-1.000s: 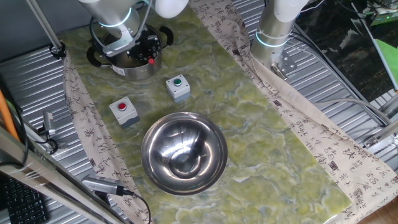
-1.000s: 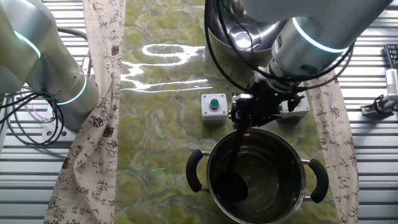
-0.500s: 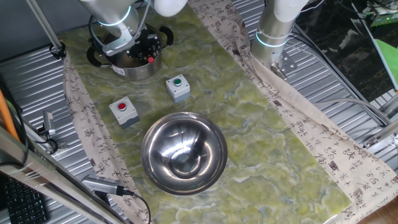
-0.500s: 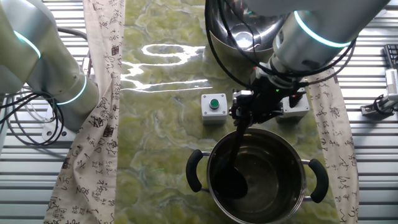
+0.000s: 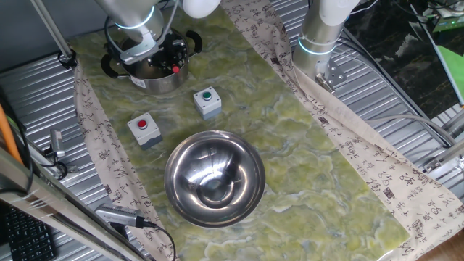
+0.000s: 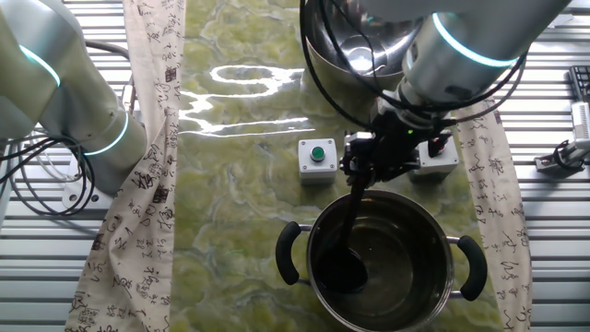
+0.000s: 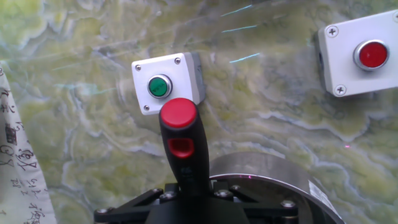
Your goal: Scoop water with a large spoon from one bowl to another
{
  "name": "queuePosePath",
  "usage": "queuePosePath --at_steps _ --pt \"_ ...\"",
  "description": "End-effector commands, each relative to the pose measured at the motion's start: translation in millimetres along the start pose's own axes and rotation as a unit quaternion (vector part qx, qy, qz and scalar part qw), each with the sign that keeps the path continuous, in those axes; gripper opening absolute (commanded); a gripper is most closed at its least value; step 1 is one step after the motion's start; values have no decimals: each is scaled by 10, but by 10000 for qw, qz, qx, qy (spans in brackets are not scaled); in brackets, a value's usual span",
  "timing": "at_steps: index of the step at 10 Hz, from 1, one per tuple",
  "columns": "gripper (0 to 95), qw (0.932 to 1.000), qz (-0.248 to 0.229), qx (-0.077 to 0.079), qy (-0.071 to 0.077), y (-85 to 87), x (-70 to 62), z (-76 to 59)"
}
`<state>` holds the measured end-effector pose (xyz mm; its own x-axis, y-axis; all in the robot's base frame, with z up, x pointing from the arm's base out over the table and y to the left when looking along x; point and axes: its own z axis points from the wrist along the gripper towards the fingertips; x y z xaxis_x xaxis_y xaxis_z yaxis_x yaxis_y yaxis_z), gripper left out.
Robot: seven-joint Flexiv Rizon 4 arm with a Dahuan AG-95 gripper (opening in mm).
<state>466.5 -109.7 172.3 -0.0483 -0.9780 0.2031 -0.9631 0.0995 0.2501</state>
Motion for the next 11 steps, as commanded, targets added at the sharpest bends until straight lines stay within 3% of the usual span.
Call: queuePosePath --at_steps 1,11 --pt "0 10000 12 7 -5 -1 -1 -8" --pt "0 10000 48 33 10 -12 -21 -144"
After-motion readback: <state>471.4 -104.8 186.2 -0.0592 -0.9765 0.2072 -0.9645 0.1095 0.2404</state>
